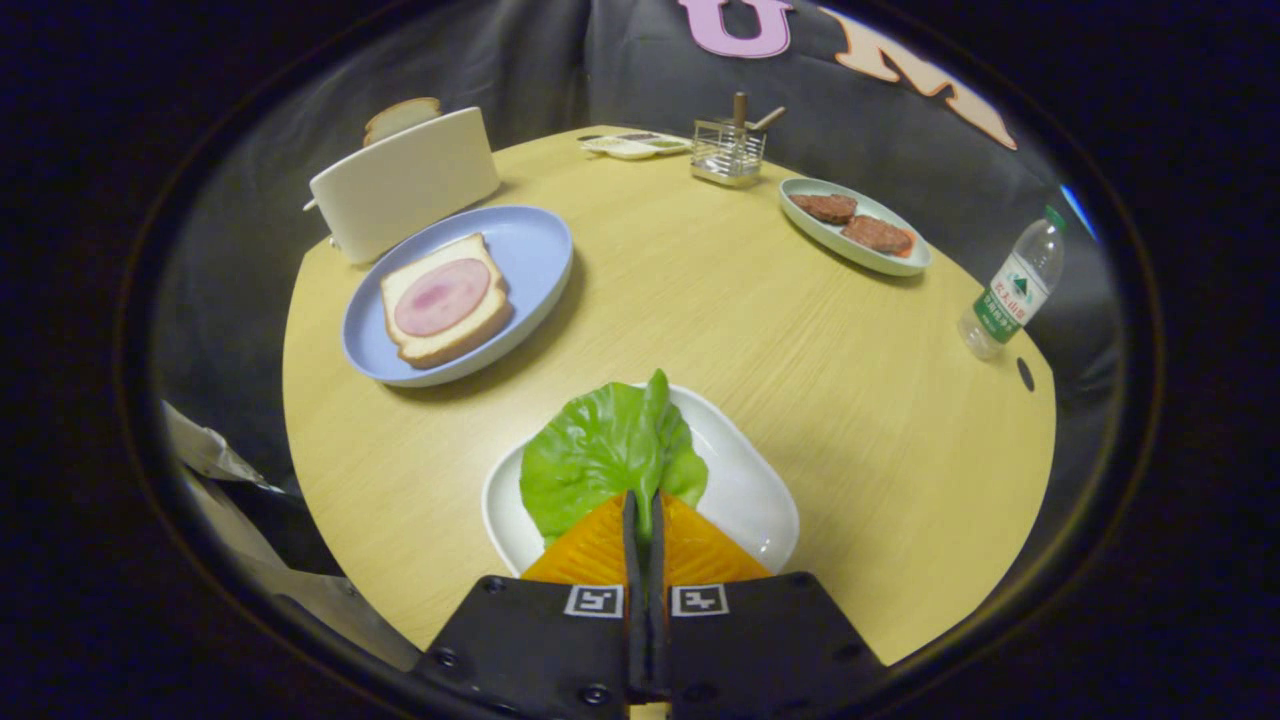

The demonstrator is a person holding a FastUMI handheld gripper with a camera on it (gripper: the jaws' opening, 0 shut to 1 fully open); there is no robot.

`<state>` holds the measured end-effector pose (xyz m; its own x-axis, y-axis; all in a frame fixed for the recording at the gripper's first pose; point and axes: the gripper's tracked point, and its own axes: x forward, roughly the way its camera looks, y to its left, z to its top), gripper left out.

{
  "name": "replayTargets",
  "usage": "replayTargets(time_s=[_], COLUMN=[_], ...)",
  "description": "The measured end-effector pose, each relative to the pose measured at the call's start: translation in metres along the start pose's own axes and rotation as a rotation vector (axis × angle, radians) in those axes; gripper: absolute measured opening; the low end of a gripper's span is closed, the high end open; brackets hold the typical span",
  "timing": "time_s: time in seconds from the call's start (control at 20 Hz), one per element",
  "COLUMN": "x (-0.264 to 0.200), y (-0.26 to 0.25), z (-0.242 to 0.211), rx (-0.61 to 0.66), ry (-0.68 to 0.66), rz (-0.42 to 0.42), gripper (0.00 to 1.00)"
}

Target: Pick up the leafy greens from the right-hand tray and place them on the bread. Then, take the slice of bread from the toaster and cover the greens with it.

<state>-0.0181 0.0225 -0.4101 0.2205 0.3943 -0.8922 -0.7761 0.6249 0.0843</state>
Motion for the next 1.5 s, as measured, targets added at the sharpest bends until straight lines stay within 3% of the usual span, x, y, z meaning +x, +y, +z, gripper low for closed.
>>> replayTargets(time_s=[0.75,1.5], x=[-0.044,-0.05], y=[0.019,0.089], z=[0.041,0.117], rx=[0.018,-0.022], ry=[-0.06,-0.134], rz=[-0.079,-0.03], gripper=[0.04,0.05])
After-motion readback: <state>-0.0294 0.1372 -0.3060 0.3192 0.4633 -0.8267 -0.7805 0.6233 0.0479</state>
